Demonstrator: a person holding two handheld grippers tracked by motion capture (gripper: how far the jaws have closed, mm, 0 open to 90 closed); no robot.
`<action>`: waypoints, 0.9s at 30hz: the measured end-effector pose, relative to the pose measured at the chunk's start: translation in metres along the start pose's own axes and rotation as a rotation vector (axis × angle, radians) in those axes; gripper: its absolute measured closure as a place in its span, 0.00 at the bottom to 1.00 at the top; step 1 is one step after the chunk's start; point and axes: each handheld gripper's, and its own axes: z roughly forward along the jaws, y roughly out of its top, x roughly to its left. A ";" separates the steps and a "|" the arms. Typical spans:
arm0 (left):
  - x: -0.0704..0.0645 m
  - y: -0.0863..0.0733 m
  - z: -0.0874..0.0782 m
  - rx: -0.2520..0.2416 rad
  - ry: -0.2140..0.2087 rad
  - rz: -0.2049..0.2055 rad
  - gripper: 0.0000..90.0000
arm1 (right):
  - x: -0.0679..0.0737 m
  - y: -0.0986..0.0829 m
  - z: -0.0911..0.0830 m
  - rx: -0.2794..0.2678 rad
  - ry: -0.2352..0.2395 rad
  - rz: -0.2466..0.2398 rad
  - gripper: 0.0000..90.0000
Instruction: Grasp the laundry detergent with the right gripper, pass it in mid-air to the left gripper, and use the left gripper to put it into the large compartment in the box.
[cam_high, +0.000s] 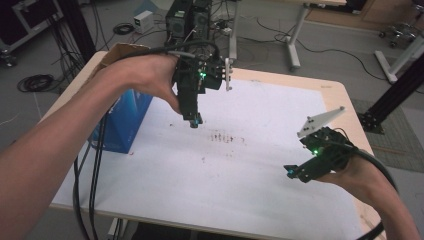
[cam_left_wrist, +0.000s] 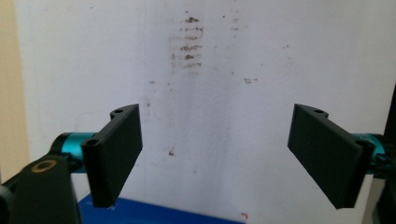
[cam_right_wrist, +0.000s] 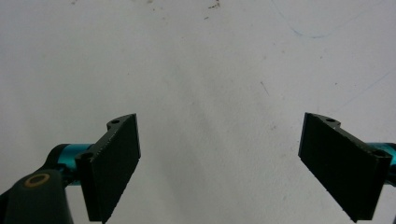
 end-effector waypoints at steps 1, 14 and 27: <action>-0.002 0.002 0.006 0.004 -0.010 0.005 0.19 | 0.000 0.000 0.000 0.000 0.002 0.003 0.14; -0.011 0.005 0.064 0.018 -0.040 -0.031 0.18 | 0.002 0.007 0.002 -0.004 -0.005 0.006 0.14; -0.018 0.014 0.075 0.034 -0.046 -0.021 0.18 | 0.007 0.006 0.003 -0.011 -0.007 0.009 0.14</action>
